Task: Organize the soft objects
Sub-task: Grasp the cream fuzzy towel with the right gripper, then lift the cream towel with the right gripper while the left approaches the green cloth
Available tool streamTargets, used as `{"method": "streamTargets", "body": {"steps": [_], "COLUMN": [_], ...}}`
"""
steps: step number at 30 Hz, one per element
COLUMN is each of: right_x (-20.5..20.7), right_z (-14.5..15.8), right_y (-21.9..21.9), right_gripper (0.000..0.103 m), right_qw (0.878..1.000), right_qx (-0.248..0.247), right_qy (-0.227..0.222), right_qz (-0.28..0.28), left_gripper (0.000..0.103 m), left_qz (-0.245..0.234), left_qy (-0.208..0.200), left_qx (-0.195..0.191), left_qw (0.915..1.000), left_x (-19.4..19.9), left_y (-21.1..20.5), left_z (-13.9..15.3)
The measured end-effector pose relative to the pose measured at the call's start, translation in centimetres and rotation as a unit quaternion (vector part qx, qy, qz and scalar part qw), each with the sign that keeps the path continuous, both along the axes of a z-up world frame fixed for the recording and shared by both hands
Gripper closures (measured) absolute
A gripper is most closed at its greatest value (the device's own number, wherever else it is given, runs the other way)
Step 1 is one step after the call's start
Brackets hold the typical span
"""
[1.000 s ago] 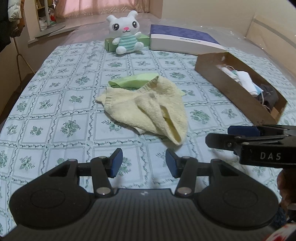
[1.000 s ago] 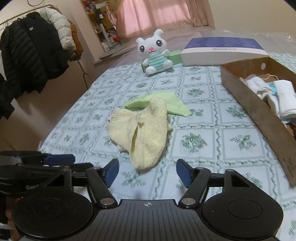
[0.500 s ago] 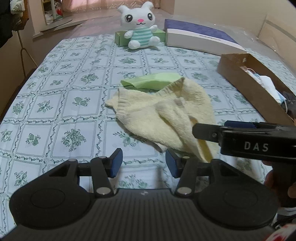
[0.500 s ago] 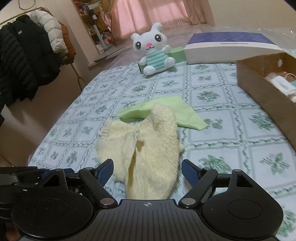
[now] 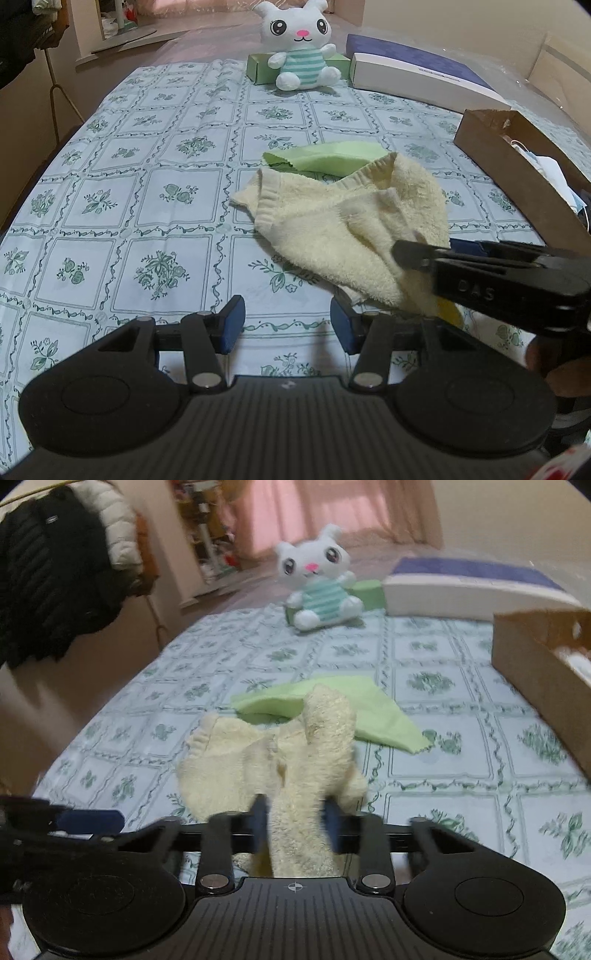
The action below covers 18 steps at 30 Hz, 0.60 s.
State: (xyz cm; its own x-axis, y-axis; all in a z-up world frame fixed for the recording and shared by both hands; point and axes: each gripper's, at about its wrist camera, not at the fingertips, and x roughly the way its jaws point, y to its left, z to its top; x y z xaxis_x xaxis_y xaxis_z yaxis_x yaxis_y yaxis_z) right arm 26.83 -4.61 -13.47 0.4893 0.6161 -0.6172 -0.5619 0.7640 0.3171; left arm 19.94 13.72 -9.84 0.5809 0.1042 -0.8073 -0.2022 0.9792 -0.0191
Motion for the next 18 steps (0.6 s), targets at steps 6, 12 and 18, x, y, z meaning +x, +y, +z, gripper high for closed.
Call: {"method": "streamTargets", "body": {"steps": [6,12,18], "right_x": [-1.2,-3.2,-6.0], "right_z": [2.4,6.3,4.6], "right_y": [-4.1,-8.7,-6.4], "right_gripper": [0.086,0.086,0.086], "right_qw": [1.0,0.984,0.927], "right_qx": [-0.003,-0.121,-0.27], "right_qy": [-0.025,-0.133,-0.246], "right_qz": [-0.002,-0.002,0.086], "left_gripper": [0.055,0.055,0.055], "left_qz": [-0.005,-0.022,-0.041], "left_qy": [-0.002,-0.005,-0.008], "left_qx": [-0.003,-0.006,-0.011], "left_qw": [1.0,0.9997,0.9991], "left_x": [-0.8,-1.1,-0.9], "left_y": [-0.6,-2.0,-3.8], "left_z": [0.3,0.6,0.8]}}
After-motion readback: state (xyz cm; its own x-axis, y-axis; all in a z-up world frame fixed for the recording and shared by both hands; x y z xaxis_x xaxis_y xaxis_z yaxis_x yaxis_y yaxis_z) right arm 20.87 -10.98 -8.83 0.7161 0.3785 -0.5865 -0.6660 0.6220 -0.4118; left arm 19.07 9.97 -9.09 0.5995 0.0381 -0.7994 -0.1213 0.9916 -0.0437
